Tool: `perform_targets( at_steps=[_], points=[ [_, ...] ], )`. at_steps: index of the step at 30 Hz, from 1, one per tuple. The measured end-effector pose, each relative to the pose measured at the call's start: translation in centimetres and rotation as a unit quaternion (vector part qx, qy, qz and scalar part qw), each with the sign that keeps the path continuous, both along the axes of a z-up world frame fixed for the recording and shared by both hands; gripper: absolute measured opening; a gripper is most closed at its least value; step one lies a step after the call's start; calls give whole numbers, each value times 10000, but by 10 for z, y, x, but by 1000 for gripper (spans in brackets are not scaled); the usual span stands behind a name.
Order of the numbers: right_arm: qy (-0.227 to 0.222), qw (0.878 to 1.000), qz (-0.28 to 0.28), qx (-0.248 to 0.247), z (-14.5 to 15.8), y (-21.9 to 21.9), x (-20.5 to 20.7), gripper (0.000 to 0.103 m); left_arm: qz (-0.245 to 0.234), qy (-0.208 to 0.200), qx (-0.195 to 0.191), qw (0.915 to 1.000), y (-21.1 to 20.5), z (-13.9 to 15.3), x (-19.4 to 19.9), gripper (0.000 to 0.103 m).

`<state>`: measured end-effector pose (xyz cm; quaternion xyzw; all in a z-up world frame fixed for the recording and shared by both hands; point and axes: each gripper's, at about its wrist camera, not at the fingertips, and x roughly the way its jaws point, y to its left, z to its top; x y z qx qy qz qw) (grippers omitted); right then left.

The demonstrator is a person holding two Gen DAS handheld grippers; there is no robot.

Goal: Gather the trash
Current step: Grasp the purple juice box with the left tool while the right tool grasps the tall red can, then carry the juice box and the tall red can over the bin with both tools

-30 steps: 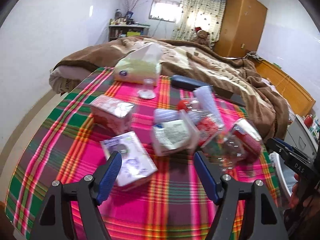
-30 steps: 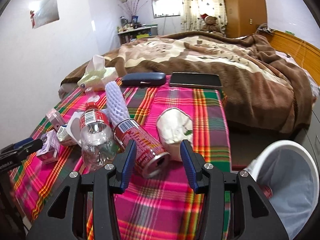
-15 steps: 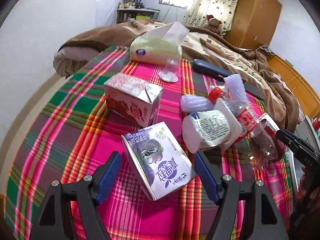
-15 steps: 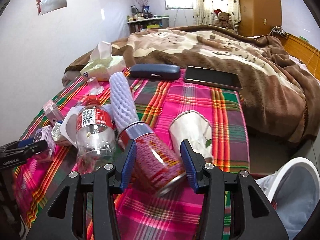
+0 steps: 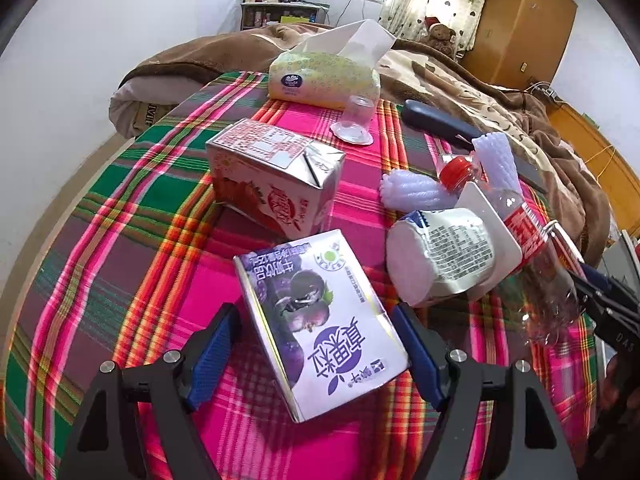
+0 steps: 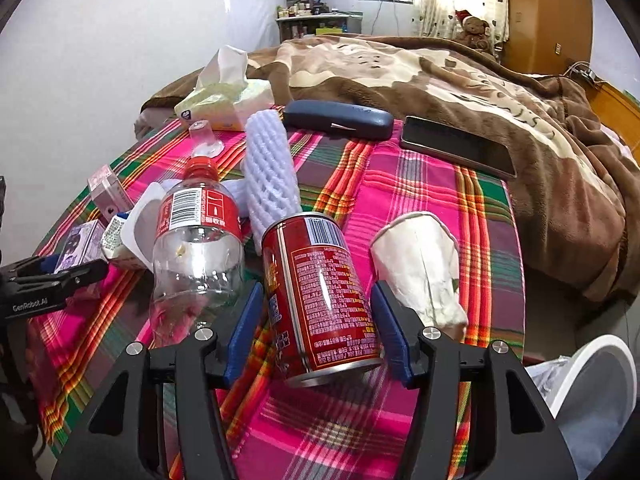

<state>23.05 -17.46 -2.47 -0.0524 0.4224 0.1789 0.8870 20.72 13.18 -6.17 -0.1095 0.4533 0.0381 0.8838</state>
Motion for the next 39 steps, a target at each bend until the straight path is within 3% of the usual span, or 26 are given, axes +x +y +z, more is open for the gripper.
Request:
perform_targets(
  at_steps=[7,10,16,23,39],
  points=[
    [190,9993,31,-316,-11,10,11,60,22,98,189,9998,-5,-1,4,78],
    [207,9995,-48,-231,-11,8,12,60,8,116,321,9994,-9,-2,5,79],
    [240,9994,-177,-175,-12,7,11,60,115,49,144,9998,-3,-1,3,79],
    [187,9993,-316,-95,-11,6,5,58,193,9,54,9998,3,1,3,56],
    [-20,9987,-466,223,4,-4,-13,57,-101,-281,168,9994,-19,23,-14,56]
  ],
)
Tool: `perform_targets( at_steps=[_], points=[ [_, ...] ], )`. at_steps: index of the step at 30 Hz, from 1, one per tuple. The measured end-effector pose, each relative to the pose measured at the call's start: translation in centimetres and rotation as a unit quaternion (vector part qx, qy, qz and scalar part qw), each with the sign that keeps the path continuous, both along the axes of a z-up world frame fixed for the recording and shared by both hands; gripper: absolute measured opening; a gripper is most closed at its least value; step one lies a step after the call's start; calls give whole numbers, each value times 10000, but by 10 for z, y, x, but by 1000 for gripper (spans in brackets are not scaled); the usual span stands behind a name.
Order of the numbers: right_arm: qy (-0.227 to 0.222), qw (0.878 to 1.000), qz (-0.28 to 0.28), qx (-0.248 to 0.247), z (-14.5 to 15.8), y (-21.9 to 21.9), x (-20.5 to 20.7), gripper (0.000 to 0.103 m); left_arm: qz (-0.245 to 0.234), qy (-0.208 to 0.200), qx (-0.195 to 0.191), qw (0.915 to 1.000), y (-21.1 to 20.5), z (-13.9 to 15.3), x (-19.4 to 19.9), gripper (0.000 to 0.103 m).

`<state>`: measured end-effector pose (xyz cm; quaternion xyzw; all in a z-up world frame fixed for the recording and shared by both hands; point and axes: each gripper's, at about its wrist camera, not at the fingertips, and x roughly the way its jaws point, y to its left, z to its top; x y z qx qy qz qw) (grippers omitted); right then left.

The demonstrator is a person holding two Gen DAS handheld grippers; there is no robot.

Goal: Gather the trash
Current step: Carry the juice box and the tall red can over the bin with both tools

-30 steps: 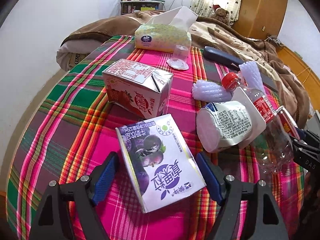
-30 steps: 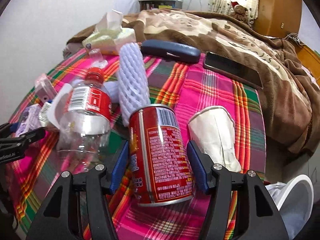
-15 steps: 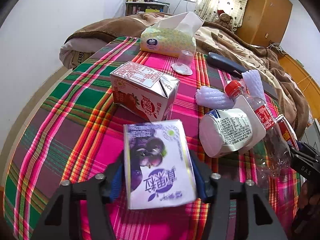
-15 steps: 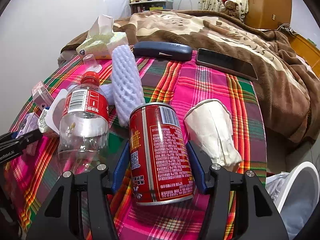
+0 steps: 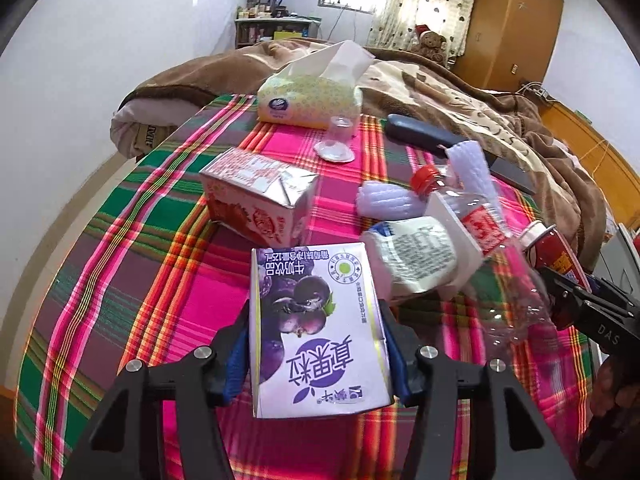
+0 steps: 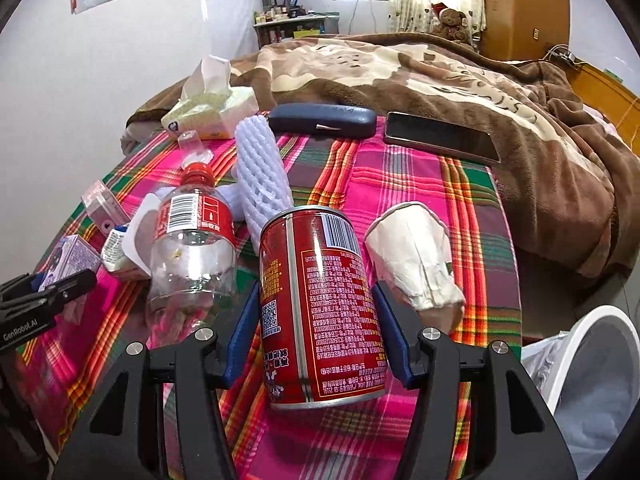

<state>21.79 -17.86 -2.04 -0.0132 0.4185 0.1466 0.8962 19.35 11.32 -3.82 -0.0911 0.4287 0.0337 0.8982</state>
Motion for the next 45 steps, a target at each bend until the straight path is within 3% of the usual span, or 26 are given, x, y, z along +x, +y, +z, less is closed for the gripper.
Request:
perform_targets(
  at_steps=[14,26,37,45],
  points=[
    [-344,9983,-335,343,24,-30,-27,57,-568,-496,96,9971,-52,41,-25,56],
    [-682,9922,-930,464,43,-83,-54,57,-1317,-869,100,9874,-122,71,-38,56],
    [-789,9832,-1607,364,45,-139,-75,58,-2122,-1022,79,9718,-201,84,-42,56],
    [-676,9719,-2241,245,36,-186,-87,58,-2834,-1011,-109,9536,-271,84,-41,56]
  ],
)
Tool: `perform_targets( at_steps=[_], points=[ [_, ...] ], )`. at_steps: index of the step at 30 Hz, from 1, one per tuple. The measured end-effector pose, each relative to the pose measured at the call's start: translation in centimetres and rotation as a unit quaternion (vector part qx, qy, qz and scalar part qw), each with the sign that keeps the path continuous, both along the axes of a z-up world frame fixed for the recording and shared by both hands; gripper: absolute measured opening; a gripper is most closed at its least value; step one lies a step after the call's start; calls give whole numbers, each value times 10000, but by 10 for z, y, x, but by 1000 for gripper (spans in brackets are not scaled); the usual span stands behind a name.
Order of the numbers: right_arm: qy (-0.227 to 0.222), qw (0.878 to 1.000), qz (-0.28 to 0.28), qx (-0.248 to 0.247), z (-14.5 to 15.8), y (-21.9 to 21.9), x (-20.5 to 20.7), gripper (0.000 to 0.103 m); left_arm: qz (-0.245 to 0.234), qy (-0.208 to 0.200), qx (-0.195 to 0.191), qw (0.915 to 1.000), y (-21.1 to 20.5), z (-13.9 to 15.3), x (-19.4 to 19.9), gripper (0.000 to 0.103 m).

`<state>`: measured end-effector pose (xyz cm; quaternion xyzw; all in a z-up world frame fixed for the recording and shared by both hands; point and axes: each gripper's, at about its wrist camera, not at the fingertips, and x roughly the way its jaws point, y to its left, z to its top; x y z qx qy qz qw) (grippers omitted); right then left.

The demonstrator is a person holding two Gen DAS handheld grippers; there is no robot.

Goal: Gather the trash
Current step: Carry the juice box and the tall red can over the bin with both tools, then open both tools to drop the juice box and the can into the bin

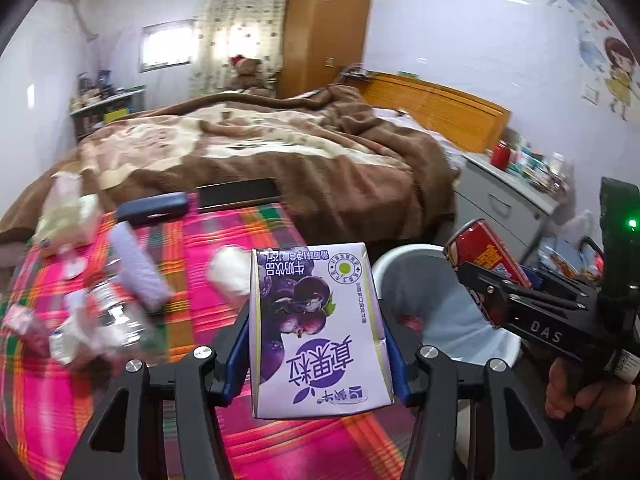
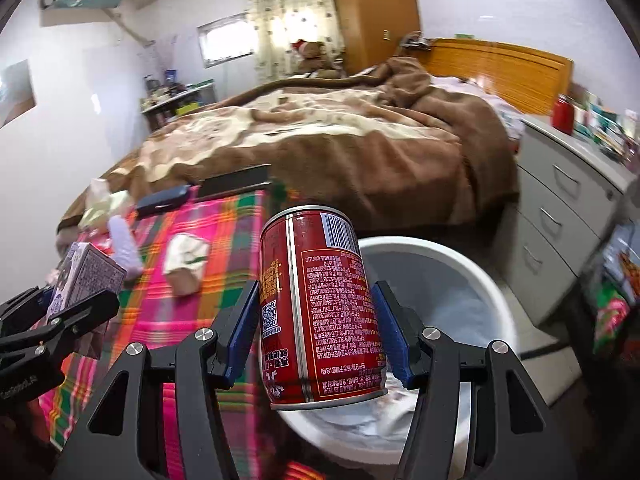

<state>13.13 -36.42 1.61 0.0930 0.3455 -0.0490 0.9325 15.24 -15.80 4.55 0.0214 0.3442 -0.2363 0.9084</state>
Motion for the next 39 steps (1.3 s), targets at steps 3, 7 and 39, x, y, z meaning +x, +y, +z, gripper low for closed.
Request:
perform_targets(
  at_steps=[3,7,39],
  points=[
    [105,9997,-197,-3,-7,-15,-3,58,-249,151,-45,9996,-23,-6,1,56],
    [365,9986,-378,35,-23,-32,-3,58,-559,319,27,9979,-56,-20,4,56],
    [742,9947,-705,111,-41,-63,1,59,-773,682,33,9947,-103,-51,26,70]
  ],
)
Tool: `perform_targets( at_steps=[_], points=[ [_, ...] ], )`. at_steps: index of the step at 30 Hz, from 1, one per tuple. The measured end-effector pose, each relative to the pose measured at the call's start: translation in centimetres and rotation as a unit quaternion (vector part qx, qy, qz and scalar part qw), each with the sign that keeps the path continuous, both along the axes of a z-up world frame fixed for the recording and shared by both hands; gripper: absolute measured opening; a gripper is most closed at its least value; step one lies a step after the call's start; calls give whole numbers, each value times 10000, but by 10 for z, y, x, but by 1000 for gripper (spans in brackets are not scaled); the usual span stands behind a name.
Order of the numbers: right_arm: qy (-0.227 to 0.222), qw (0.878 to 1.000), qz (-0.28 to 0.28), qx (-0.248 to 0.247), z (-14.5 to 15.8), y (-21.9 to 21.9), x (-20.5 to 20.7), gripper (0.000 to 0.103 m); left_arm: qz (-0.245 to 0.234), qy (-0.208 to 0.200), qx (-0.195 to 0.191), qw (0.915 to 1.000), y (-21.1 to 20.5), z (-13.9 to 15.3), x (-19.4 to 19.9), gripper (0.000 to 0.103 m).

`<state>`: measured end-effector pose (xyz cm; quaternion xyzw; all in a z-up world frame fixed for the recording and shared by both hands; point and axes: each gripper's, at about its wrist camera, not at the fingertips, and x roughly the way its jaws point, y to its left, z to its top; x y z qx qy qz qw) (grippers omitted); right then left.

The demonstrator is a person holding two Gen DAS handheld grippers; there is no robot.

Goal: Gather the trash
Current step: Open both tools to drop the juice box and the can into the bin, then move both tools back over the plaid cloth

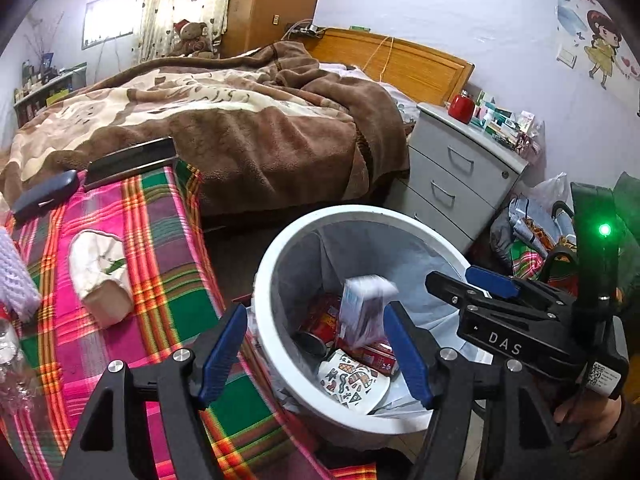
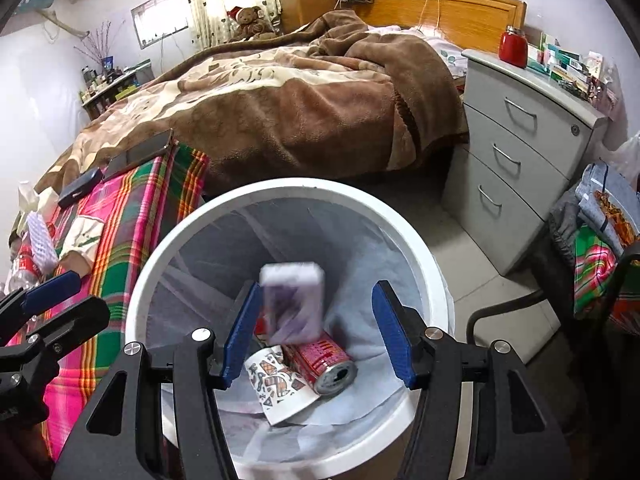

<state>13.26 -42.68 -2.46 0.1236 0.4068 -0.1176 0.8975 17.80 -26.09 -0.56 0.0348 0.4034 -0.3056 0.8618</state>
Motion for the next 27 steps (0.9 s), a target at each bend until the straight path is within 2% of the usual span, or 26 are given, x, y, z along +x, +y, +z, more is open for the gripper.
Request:
perform_targets(
  at_steps=[16,27],
  points=[
    [-284,9990,357,2,13,40,3,59,564,-132,-56,9983,63,15,-7,70],
    [-530,9951,831,-1,23,79,13,59,1186,-215,-143,9926,127,21,-7,70]
  ],
)
